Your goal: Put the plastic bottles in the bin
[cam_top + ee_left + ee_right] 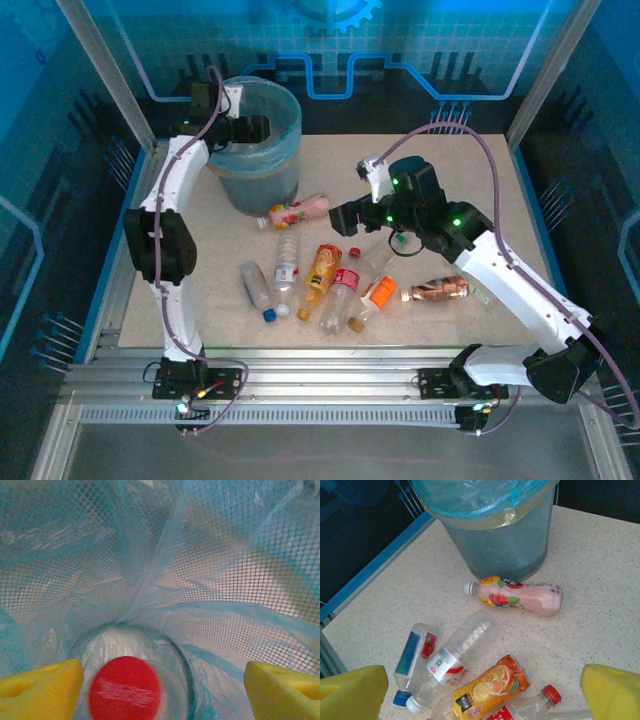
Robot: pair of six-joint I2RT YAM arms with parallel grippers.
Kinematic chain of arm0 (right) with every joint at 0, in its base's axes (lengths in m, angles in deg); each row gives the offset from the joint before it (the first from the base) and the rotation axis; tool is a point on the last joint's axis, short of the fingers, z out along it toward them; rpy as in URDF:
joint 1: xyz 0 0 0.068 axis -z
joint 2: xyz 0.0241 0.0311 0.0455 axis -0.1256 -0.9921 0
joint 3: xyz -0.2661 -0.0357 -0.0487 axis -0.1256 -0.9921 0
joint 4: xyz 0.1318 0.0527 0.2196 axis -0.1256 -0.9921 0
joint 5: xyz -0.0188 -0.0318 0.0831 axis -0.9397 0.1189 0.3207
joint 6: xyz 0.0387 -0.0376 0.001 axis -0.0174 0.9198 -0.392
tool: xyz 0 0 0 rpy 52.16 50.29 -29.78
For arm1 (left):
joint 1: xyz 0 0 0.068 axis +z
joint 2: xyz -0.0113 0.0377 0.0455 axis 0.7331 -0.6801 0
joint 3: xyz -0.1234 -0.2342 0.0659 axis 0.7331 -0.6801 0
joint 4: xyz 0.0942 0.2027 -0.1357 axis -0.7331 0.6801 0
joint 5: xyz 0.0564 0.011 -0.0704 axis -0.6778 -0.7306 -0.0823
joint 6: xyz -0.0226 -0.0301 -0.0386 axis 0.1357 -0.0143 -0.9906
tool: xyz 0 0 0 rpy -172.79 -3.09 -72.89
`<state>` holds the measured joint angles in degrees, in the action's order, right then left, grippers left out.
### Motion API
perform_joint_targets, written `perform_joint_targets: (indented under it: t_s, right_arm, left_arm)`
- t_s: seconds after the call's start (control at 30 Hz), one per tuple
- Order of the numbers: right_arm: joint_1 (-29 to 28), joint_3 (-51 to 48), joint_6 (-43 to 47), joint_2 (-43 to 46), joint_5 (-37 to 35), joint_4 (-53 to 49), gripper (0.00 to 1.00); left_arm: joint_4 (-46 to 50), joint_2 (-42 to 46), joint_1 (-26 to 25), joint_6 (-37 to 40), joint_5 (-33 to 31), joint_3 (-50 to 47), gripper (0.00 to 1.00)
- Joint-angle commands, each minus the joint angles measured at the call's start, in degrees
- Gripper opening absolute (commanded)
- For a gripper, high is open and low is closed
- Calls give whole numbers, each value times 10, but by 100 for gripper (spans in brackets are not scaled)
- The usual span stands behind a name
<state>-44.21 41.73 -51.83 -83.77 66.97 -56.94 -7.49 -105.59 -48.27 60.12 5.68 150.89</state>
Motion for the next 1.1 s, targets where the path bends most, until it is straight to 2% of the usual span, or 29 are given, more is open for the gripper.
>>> perform_joint_targets:
  t_s: [0.0, 0.13, 0.43, 0.63, 0.77, 0.9, 1.07]
  right_arm:
    - [-11, 18, -12, -9, -25, -25, 100]
    - [-11, 33, -8, -15, -44, -48, 100]
    - [-5, 60, -1, -25, -134, -116, 100]
    - [40, 48, -25, -12, -151, -177, 100]
    - [100, 13, -91, 15, -143, -227, 100]
    - [164, -40, -119, 49, -99, -265, 99]
    - [184, -93, -106, 91, -75, -280, 96]
  left_arm:
    - [10, 38, 1, -12, -7, 30, 86]
    - [2, 85, 1, -27, -17, 32, 86]
    - [-16, 201, 0, -44, -38, -1, 86]
    - [-17, 276, -10, -35, -40, -43, 86]
    - [-32, 331, -43, 9, -43, -99, 85]
    - [-44, 368, -113, 97, -74, -152, 86]
    - [-39, 385, -162, 75, -46, -207, 86]
